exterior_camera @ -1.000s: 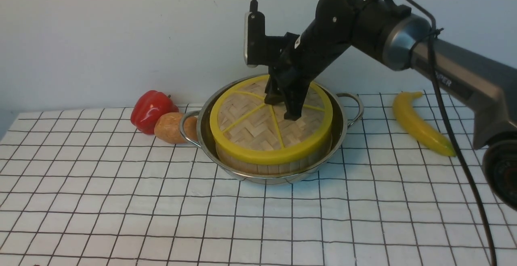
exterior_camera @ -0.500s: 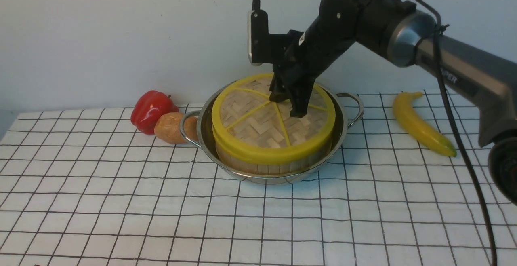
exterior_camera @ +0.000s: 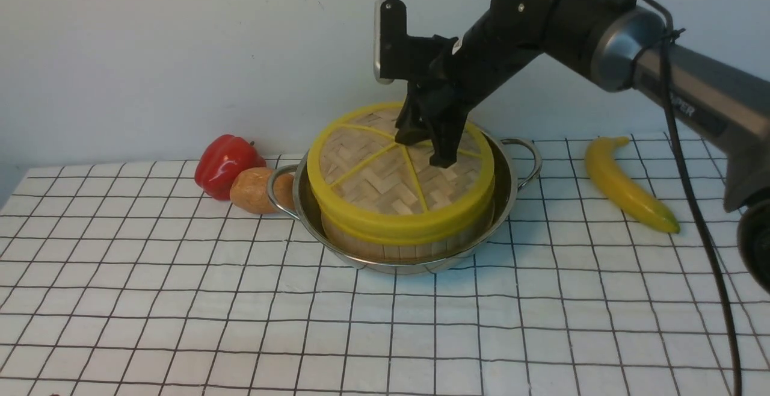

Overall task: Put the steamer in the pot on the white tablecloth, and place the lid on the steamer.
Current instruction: 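Place the bamboo steamer lid onto the steamer basket in the pot with the right gripper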

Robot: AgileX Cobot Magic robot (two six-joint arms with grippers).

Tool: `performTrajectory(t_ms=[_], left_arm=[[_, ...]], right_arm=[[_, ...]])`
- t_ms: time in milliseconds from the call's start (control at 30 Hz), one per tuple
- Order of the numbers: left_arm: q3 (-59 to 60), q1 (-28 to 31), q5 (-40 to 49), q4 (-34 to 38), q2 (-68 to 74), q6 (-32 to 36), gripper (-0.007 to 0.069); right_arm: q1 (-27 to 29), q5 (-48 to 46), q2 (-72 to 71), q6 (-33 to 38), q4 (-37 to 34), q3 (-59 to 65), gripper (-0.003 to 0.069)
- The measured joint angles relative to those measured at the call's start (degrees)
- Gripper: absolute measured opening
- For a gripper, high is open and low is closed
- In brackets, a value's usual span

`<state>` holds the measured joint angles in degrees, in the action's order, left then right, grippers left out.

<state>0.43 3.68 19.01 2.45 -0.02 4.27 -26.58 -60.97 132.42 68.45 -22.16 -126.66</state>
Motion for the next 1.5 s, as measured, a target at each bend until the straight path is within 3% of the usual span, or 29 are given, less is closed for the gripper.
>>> performTrajectory(t_ms=[300, 400, 600, 1233, 1500], left_arm=[[0.0, 0.0, 0.0, 0.0, 0.0, 0.0, 0.0243], [0.0, 0.0, 0.0, 0.0, 0.0, 0.0, 0.0243], [0.0, 0.0, 0.0, 0.0, 0.0, 0.0, 0.0243], [0.0, 0.0, 0.0, 0.0, 0.0, 0.0, 0.0243], [0.0, 0.0, 0.0, 0.0, 0.0, 0.0, 0.0243]], right_arm=[[0.0, -0.9, 0.0, -0.5, 0.4, 0.0, 0.0114], [0.0, 0.0, 0.0, -0.4, 0.4, 0.0, 0.003], [0.0, 0.8, 0.0, 0.0, 0.4, 0.0, -0.0004], [0.0, -3.7, 0.0, -0.5, 0.4, 0.0, 0.0002], [0.0, -1.8, 0.0, -0.5, -0.3, 0.0, 0.0094]])
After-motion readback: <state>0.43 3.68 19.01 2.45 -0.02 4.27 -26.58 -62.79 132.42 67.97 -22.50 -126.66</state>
